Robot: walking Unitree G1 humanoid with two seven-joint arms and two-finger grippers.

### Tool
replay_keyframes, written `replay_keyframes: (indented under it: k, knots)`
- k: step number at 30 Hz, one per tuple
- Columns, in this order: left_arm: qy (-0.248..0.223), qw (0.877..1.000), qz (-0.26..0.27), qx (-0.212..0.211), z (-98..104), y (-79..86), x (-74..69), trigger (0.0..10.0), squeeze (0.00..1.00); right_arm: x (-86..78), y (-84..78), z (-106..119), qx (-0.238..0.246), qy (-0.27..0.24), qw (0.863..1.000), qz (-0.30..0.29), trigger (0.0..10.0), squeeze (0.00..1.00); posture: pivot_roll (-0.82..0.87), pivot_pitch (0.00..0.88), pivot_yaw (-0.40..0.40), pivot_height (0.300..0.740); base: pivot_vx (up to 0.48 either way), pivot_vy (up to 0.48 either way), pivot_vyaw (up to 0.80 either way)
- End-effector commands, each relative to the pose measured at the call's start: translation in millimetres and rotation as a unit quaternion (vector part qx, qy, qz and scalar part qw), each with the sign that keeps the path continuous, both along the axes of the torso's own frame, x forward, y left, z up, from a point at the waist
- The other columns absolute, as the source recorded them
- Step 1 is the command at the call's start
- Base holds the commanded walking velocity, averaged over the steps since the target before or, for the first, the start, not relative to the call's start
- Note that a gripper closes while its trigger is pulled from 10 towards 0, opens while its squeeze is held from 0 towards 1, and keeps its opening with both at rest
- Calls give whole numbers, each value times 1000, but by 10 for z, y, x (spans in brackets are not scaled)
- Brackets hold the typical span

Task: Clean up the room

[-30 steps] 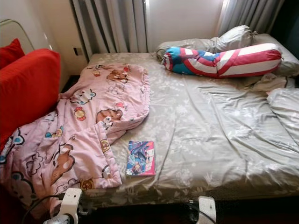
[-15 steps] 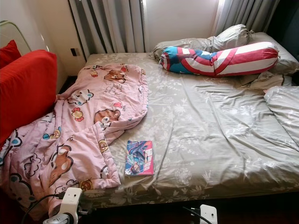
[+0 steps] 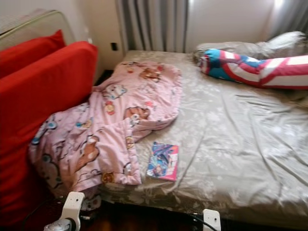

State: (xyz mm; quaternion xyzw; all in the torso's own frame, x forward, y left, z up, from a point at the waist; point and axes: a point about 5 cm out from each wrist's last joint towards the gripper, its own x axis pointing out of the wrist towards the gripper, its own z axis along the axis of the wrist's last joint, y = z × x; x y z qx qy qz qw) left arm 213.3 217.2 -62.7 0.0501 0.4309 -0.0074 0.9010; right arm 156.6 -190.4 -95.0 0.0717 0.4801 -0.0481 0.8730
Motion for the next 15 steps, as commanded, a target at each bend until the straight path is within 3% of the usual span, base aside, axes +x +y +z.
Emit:
replay_keyframes:
  k: [1, 12, 15]
  knots:
    - [9, 1000, 0, 3, -22, 24, -44, 10000, 0, 14, 15, 5, 2, -3, 1000, 4, 10000, 0, -114, 0, 16, 740, 0, 0, 800]
    - [9, 1000, 0, 2, -26, 17, -49, 10000, 0, 11, 11, 5, 3, -3, 1000, 7, 10000, 0, -115, 0, 12, 740, 0, 0, 800]
    - [9, 1000, 0, 1, -27, 14, -49, 10000, 0, 10, 10, 4, 5, -3, 1000, 6, 10000, 0, -114, 0, 11, 740, 0, 0, 396]
